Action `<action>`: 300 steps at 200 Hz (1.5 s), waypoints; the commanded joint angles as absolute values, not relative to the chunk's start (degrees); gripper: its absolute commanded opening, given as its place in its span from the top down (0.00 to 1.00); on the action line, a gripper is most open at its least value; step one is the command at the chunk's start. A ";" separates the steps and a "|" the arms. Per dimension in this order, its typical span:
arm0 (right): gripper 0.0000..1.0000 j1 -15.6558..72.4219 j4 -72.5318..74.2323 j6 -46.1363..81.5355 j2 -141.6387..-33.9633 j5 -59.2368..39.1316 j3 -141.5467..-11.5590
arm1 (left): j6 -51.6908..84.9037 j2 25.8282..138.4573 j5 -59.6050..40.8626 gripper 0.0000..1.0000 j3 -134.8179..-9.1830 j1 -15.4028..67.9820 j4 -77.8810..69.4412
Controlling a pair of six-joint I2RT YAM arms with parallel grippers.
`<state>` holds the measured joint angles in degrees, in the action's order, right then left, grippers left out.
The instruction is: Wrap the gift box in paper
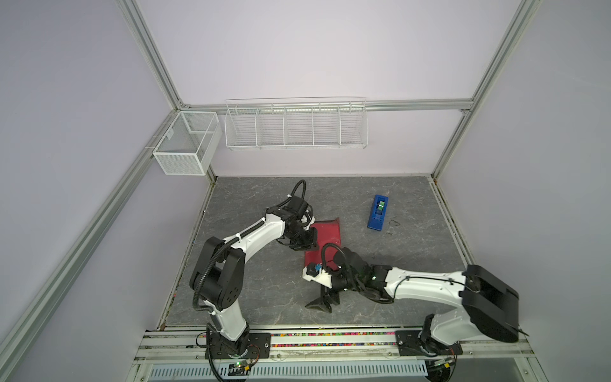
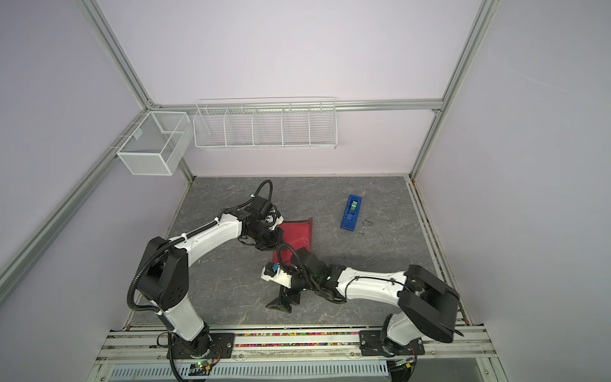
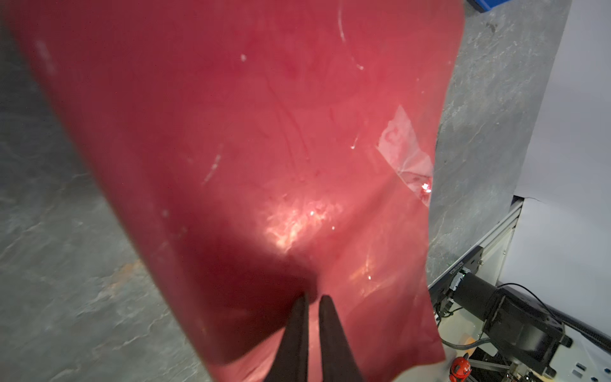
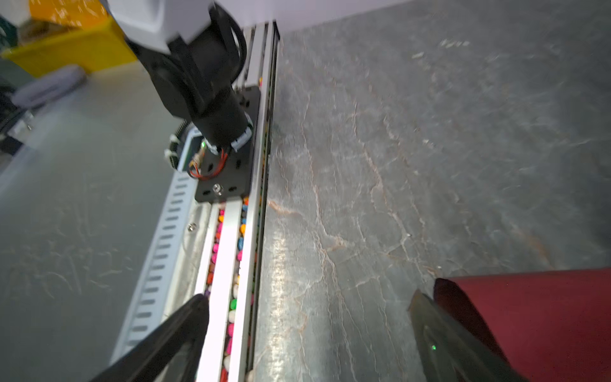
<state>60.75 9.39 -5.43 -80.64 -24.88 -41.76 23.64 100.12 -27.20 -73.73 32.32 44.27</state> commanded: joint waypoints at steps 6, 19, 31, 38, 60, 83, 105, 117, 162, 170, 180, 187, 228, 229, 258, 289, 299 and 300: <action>0.04 57.52 0.59 0.15 -70.26 -20.47 -40.26 | 23.06 96.58 -24.87 0.84 -78.03 32.17 49.04; 0.06 54.61 -1.79 3.79 -65.78 -17.38 -39.92 | 22.77 94.72 -24.00 0.79 -79.53 32.17 50.32; 0.10 51.52 -3.63 8.26 -62.73 -15.18 -39.72 | 22.59 92.61 -22.92 0.73 -80.14 32.17 51.05; 0.12 49.35 -5.43 10.99 -61.30 -13.03 -40.03 | 22.59 91.38 -22.06 0.71 -80.17 32.19 51.31; 0.18 44.88 -14.81 16.55 -61.63 -7.06 -43.69 | 22.17 87.98 -19.70 0.64 -78.62 32.17 51.75; 0.19 41.51 -24.94 20.02 -66.48 -7.00 -49.45 | 22.31 84.60 -18.73 0.57 -73.50 32.17 49.77; 0.10 41.25 -29.66 21.35 -71.96 -8.58 -53.74 | 23.23 82.92 -19.00 0.49 -67.60 32.17 46.81; 0.04 41.14 -30.07 22.33 -74.09 -8.63 -54.36 | 24.26 82.39 -19.39 0.47 -64.26 32.17 44.53; 0.01 41.31 -30.57 24.76 -83.32 -7.13 -57.54 | 27.00 82.37 -20.84 0.39 -55.38 32.27 33.58; 0.02 41.30 -29.82 25.02 -84.57 -7.25 -57.74 | 27.08 82.89 -20.85 0.39 -54.75 32.26 32.10; 0.02 41.30 -29.64 25.47 -85.84 -6.73 -58.15 | 27.18 83.35 -20.17 0.39 -54.01 32.42 30.94; 0.02 41.28 -29.69 25.66 -86.91 -6.32 -58.51 | 27.03 83.56 -19.47 0.39 -53.67 32.43 30.55; 0.03 41.39 -28.99 26.36 -90.49 -5.27 -59.11 | 26.64 84.34 -17.22 0.40 -50.77 32.43 27.33; 0.03 41.39 -28.91 26.36 -90.51 -5.31 -59.13 | 26.59 84.40 -17.22 0.41 -50.74 32.43 27.33; 0.05 42.49 -28.39 27.30 -92.01 -4.44 -59.46 | 25.51 85.43 -15.41 0.42 -49.85 32.50 27.37; 0.07 43.13 -27.82 28.69 -92.27 -1.81 -59.42 | 25.22 85.62 -14.42 0.44 -48.69 32.52 25.86; 0.09 43.45 -27.62 29.47 -92.29 -0.74 -59.41 | 25.52 85.60 -13.96 0.44 -48.06 32.56 25.01; 0.09 43.48 -27.57 29.55 -92.29 -0.68 -59.41 | 25.50 85.61 -13.97 0.44 -47.98 32.54 24.90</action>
